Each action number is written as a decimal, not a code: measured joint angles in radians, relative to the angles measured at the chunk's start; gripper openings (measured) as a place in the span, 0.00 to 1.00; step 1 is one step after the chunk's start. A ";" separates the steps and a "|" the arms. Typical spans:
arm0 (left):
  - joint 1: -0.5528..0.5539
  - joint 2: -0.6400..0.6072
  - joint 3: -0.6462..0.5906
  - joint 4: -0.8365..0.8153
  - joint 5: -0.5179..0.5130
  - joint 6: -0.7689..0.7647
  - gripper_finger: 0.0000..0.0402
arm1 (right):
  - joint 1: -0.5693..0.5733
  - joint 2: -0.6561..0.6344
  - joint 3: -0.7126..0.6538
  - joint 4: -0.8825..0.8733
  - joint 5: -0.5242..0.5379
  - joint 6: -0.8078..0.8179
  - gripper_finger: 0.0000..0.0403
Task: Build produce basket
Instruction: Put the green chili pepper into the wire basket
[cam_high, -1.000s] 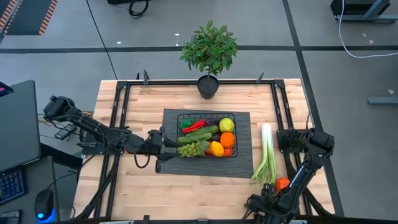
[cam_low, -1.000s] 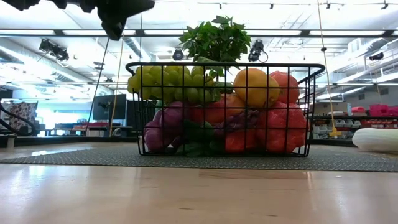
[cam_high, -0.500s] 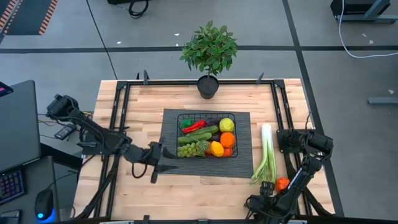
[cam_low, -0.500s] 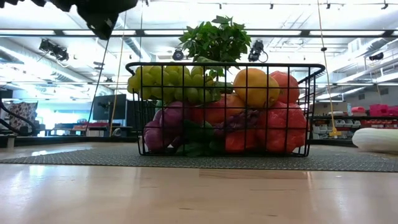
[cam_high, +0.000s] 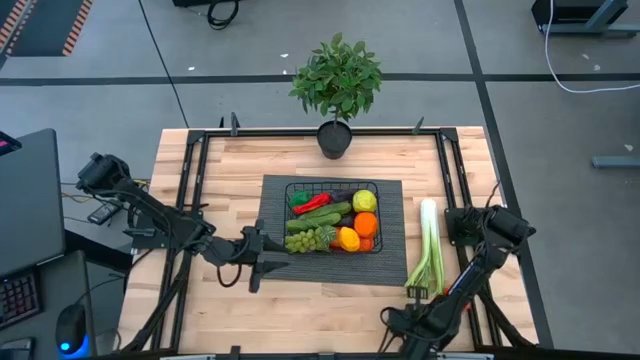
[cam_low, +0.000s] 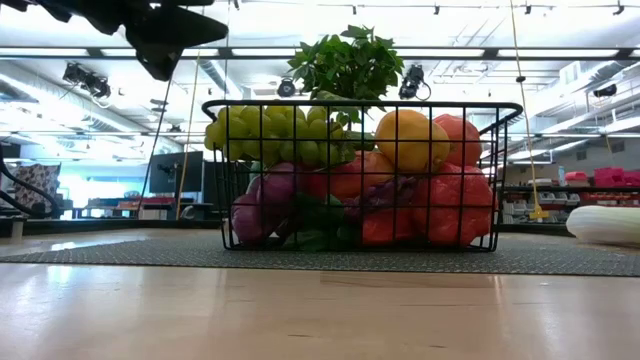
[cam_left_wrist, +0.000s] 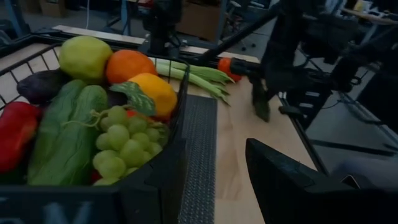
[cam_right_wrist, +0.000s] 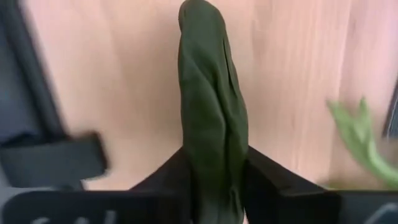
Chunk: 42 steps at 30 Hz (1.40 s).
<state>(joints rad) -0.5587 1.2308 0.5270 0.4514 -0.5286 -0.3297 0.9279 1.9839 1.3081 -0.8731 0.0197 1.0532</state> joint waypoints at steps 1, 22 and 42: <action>0.000 0.000 0.000 -0.001 -0.002 0.000 0.43 | -0.013 0.000 0.019 -0.010 -0.003 -0.022 0.22; 0.007 0.072 0.000 -0.007 -0.017 -0.008 0.43 | -0.419 -0.002 0.641 -0.673 0.468 -0.647 0.26; -0.041 0.072 0.000 0.059 -0.037 -0.133 0.43 | -0.737 -0.002 0.694 -0.534 0.318 -0.820 0.41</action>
<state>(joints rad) -0.5999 1.3029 0.5270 0.5106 -0.5655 -0.4625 0.1913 1.9821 2.0022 -1.4072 0.3379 0.2330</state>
